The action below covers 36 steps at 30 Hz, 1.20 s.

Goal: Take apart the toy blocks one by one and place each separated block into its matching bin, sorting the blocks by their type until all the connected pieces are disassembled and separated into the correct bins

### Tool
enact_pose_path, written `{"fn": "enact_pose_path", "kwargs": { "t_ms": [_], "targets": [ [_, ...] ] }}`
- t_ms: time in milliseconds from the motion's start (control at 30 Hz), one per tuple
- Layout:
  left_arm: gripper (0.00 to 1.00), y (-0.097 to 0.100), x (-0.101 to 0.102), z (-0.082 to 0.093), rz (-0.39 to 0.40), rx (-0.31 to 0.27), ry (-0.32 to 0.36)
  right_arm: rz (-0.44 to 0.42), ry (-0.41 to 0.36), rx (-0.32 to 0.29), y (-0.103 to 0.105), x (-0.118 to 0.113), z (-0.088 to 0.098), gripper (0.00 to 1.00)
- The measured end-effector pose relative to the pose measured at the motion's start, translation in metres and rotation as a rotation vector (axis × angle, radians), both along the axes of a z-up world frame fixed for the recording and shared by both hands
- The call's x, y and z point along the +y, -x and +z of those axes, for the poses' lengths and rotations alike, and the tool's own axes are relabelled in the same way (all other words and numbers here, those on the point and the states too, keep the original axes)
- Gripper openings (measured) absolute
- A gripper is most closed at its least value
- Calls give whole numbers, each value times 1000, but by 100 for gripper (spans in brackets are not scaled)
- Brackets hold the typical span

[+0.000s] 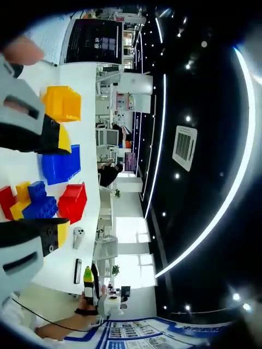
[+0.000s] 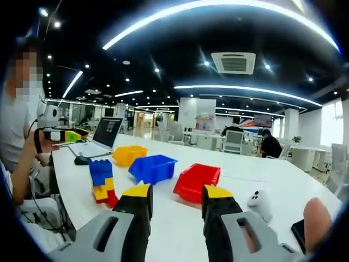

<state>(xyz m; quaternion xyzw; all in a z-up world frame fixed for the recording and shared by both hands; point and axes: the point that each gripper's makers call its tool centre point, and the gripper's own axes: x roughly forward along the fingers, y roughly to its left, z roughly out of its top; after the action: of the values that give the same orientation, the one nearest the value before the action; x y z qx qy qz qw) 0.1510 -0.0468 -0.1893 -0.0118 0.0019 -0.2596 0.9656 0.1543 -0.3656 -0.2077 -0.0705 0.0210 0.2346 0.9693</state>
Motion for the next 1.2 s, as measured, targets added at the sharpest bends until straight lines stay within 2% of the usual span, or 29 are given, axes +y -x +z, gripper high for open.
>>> {"fn": "enact_pose_path", "kwargs": {
  "t_ms": [933, 1200],
  "targets": [
    [46, 1, 1, 1, -3, 0, 8, 2, 10, 10, 1, 1, -3, 36],
    [48, 3, -3, 3, -56, -5, 47, 3, 8, 12, 1, 1, -4, 36]
  ]
}}
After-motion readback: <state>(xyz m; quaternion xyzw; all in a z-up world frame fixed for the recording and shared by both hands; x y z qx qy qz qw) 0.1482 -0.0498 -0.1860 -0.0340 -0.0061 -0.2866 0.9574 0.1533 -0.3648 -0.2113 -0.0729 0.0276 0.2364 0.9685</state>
